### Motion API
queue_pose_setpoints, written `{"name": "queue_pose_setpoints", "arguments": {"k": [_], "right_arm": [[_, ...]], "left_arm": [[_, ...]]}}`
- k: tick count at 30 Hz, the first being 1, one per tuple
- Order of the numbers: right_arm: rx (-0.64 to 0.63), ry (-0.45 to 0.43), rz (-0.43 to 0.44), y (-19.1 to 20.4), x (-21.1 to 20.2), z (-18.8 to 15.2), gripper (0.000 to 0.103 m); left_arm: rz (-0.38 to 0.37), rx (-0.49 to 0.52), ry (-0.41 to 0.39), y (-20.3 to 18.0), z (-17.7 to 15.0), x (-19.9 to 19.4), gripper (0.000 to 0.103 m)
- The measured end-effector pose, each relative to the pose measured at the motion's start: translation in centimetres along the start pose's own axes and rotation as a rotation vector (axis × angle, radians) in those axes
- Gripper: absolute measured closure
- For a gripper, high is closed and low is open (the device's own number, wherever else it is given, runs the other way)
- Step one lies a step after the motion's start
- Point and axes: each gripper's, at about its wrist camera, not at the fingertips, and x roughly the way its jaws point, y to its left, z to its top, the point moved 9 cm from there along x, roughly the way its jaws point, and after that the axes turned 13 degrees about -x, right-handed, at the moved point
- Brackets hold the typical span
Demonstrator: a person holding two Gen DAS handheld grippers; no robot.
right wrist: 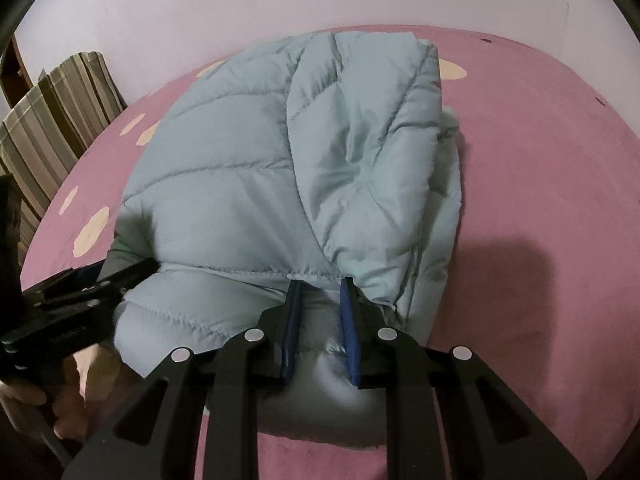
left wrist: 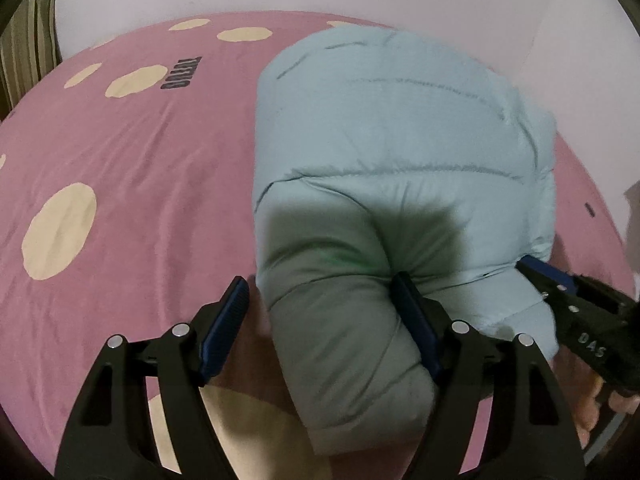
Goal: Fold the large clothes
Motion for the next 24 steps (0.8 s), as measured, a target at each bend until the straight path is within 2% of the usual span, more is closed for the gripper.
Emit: {"name": "queue_pose_setpoints", "arguments": {"k": [15,24], "right_arm": [[0.027,-0.029,0.023,-0.4,0.4,-0.4,0.085],[0.025,-0.036,0.02,-0.2,-2.1,0.7,0.084]], "left_arm": [[0.022,0.01,-0.002,-0.4,-0.3,0.8,0.031],[-0.021,0.016,-0.008,-0.2,1.4,-2.7,0.033]]}}
